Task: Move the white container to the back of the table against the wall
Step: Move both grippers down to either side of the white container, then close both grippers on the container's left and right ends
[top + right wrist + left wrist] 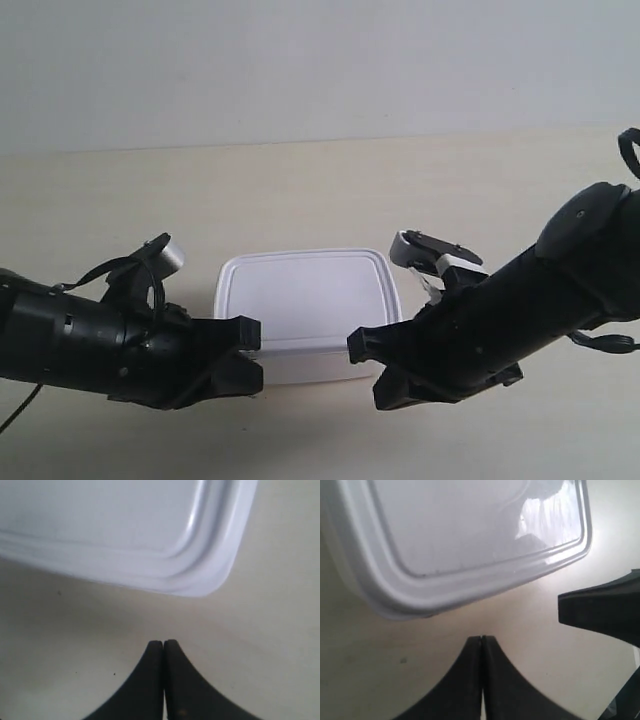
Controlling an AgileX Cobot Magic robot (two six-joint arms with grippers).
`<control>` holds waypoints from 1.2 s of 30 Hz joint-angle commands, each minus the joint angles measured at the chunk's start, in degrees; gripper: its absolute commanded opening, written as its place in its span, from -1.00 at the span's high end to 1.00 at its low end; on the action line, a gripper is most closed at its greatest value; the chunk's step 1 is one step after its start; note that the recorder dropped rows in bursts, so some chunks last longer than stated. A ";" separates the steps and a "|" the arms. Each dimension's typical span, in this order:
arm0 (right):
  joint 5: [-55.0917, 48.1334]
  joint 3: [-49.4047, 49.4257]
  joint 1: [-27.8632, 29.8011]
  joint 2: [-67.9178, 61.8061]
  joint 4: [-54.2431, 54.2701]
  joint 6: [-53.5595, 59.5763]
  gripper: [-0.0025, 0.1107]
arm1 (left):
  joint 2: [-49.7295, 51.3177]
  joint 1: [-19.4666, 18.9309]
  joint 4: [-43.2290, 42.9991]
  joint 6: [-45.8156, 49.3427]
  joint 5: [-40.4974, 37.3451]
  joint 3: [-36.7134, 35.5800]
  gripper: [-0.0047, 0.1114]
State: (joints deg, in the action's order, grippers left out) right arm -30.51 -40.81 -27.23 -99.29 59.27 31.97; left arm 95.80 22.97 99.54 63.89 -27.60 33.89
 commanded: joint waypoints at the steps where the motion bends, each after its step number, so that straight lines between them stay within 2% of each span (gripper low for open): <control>1: 0.41 -2.27 -0.14 -1.88 1.15 1.44 0.96 | 2.02 0.41 0.40 0.41 0.08 0.76 0.92; 18: -0.43 -5.39 -0.14 -5.51 1.15 1.44 0.96 | 3.95 0.41 0.40 2.00 3.09 2.80 0.92; 36: 8.24 -5.39 -0.14 -5.51 1.15 1.67 0.96 | 5.63 0.41 -0.35 4.55 8.99 5.64 0.92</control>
State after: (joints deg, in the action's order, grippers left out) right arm -24.45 -45.94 -27.23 -104.84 60.28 32.70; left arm 100.13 22.97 99.44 67.33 -19.82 38.94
